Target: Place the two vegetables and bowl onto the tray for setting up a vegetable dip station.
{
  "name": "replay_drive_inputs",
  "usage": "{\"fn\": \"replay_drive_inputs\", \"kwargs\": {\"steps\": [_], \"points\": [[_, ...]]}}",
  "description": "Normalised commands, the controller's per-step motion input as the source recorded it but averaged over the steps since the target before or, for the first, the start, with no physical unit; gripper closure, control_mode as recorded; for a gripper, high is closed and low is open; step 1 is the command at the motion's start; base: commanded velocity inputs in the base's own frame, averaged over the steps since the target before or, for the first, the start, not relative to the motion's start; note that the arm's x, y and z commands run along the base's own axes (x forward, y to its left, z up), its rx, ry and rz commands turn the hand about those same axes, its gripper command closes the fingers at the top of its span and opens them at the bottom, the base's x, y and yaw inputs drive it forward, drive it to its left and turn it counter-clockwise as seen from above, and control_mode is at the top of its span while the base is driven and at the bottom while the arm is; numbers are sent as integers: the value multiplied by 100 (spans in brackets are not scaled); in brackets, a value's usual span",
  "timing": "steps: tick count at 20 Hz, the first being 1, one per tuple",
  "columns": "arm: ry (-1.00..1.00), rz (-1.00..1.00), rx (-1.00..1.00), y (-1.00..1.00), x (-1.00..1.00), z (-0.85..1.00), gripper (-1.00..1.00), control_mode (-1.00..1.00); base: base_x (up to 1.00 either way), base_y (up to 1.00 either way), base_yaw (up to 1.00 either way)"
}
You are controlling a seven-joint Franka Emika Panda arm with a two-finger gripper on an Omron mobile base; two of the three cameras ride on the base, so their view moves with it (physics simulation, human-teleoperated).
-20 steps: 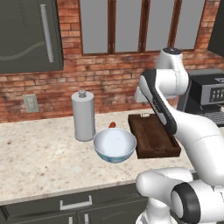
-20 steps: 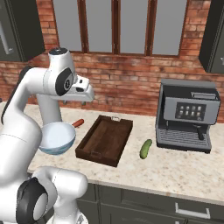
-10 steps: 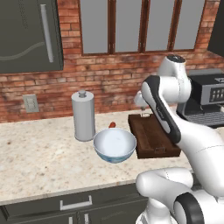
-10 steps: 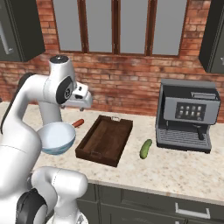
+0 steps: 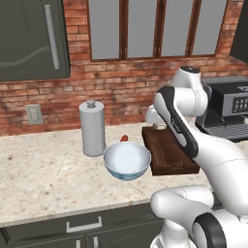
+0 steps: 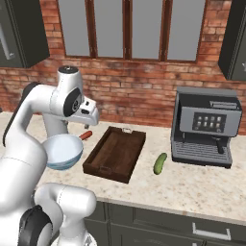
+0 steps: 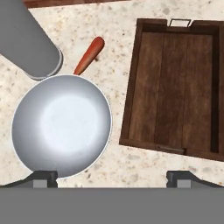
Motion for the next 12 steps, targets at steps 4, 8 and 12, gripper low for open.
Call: {"fn": "replay_drive_inputs", "kwargs": {"steps": [4, 8, 12], "points": [[0, 0, -3, 14, 0, -22, -100, -100, 0, 0, 0], [0, 0, -1, 6, 0, -22, -100, -100, 0, 0, 0], [0, 0, 0, 0, 0, -27, -100, -100, 0, 0, 0]]}}
